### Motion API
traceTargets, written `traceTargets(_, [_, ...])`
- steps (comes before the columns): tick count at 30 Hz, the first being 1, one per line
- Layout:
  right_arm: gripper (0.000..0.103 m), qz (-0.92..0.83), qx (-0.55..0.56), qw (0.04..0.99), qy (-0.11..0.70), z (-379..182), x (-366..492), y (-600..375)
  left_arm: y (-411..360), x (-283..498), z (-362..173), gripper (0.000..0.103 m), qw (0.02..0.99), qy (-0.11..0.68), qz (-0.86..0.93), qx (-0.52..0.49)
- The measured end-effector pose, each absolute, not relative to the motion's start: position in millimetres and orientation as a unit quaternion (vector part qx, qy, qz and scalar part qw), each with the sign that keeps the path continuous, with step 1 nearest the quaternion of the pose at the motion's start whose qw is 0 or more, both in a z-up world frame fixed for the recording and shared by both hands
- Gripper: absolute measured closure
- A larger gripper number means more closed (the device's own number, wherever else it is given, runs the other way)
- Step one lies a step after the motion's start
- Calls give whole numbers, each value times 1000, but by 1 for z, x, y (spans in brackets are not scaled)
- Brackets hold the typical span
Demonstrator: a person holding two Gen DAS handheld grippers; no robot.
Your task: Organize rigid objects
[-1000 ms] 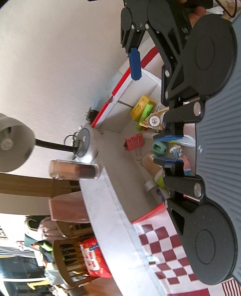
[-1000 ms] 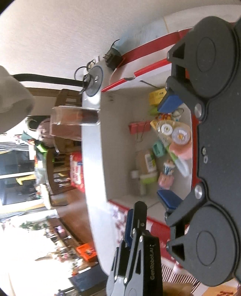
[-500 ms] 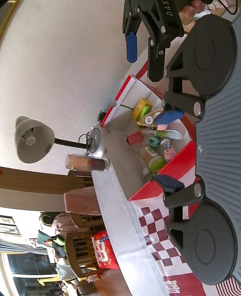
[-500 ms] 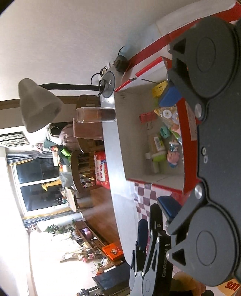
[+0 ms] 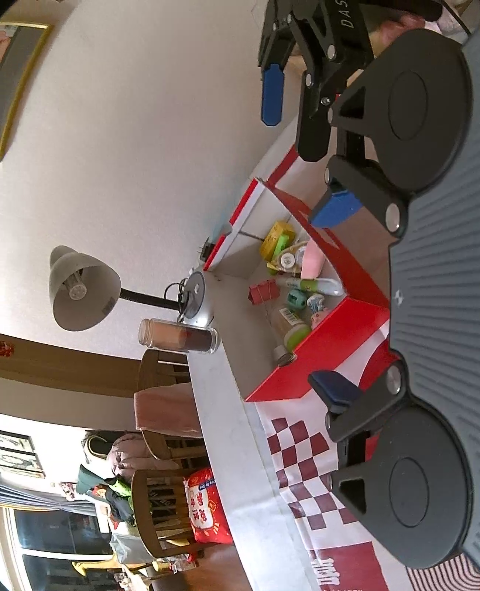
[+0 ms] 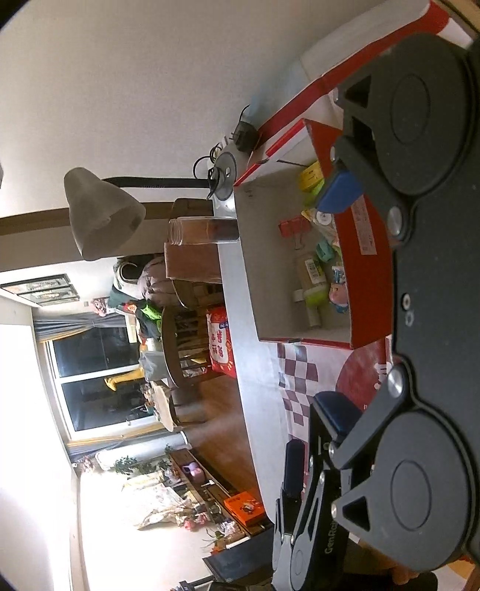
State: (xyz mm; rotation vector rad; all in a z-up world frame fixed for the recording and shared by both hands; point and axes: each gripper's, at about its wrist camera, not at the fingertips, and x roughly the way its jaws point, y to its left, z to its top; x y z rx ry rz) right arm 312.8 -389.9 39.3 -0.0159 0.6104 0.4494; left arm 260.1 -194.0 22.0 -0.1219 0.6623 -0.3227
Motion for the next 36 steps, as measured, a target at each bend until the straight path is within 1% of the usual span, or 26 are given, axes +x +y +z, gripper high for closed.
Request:
traceTargets(3, [0, 211, -2, 932, 296, 39, 306, -392, -192, 255, 22, 18, 929, 327, -159, -70])
traceTargets(5, [0, 207, 4, 933, 296, 40, 303, -392, -193, 251, 23, 10, 929, 328, -158, -66])
traceTargets(6, [0, 204, 6, 933, 295, 40, 300, -393, -194, 249, 23, 1, 930, 328, -155, -63])
traceTargets(7, [0, 202, 7, 934, 295, 40, 299, -393, -194, 246, 23, 0, 931, 325, -154, -61])
traceTargets(16, [0, 192, 18, 936, 294, 38, 285, -392, -193, 231, 22, 0, 933, 320, -152, -59])
traceTargets(36, [0, 215, 14, 932, 291, 38, 269, -370, -170, 190, 35, 0, 952, 288, -88, -56])
